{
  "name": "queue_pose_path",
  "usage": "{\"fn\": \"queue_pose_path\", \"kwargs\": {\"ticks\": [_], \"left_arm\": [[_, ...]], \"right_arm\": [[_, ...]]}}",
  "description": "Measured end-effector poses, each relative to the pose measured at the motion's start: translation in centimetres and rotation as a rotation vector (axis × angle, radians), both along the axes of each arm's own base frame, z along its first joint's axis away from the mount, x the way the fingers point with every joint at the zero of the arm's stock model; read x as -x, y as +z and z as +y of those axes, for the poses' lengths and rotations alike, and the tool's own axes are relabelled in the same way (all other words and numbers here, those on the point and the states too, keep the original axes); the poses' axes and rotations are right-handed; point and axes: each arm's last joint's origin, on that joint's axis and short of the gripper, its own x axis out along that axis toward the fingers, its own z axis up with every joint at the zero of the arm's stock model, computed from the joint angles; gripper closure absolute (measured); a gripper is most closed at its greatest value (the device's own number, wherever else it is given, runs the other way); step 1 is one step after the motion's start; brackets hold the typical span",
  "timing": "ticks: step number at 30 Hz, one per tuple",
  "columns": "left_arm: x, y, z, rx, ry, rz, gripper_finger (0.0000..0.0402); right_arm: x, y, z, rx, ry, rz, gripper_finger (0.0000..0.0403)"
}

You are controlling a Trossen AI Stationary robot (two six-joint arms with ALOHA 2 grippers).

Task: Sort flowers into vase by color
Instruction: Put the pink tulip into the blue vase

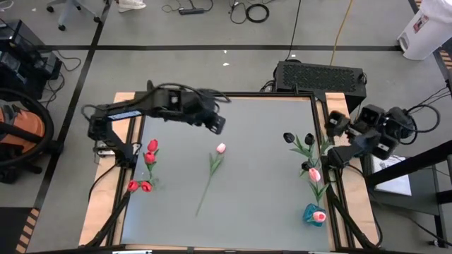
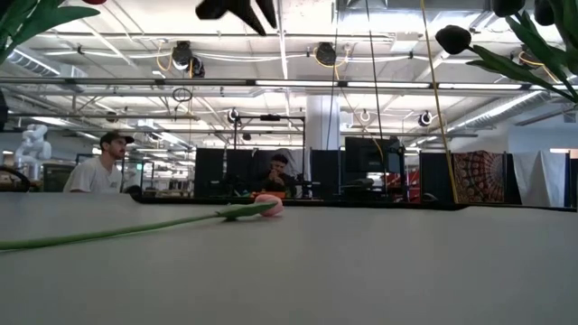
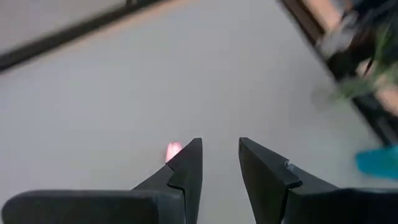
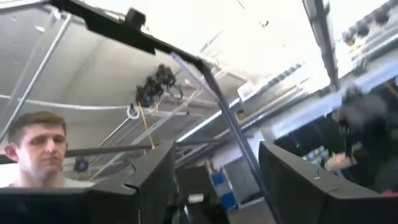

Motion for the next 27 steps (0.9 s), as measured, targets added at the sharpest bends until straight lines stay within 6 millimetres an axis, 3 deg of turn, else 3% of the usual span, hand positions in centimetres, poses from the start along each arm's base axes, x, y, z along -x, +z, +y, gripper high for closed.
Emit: {"fn": "queue_pose_path", "kwargs": {"ticks": [9,19,27], "left_arm": [[-2.4,-5.1,-1.6,0.057,-0.028,0.302,0.0290],[-4.8,-8.5,-4.7,0.101,0.080,0.372,0.0290],[-6.9,-12.3,-5.0,0.112,0.120,0.463,0.0290]], "right_arm": [[0.8,3.1,-0.7,0.005,-0.171,-0.063,0.0179],[1.8,6.6,-1.1,0.182,-0.240,0.037,0.0179],[3.0,7.4,-1.6,0.212,-0.197,0.155,0.0179]]}}
